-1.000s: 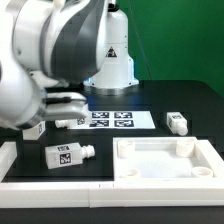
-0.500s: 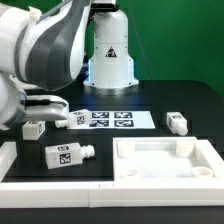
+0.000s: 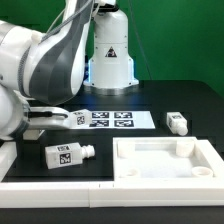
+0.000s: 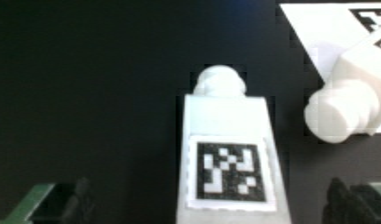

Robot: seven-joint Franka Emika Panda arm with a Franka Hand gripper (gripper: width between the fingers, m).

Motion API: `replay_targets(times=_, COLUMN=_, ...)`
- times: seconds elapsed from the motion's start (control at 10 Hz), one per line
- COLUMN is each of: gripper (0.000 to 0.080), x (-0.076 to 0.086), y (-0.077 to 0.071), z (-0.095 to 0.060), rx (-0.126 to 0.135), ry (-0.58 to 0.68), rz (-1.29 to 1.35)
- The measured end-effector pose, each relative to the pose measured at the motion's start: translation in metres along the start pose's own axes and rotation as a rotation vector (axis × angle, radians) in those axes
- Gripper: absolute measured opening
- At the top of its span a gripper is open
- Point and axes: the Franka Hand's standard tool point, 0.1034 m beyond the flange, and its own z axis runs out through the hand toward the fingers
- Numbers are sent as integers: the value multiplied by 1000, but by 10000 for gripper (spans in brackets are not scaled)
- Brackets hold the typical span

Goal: Assemble one leg

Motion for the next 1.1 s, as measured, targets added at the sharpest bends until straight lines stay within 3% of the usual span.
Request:
replay_targets(times=0.2, gripper=421, x=0, y=0, z=0, rx=0, ry=0, rz=0)
replay_targets(times=0.3, gripper=421, x=0, y=0, z=0, rx=0, ry=-1, rz=0)
replay_targets(times=0.4, gripper=284, x=0, y=0, z=0, rx=-1, ry=-1, rz=0)
replay_targets(times=0.6, gripper=284, x=-6, y=-6, z=-9, rx=-2, ry=-11, rz=-12)
replay_targets(times=0.9, gripper=284, x=-25, y=-44, z=-58, rx=-17, ry=9, rz=-12)
replay_targets(times=1.0, gripper=284, x=-31, y=-61, z=-79, rx=-20, ry=54, rz=-7)
replay_targets(times=1.1, gripper=284, x=-35, y=-69, z=-97, rx=-25, ry=135, rz=-18)
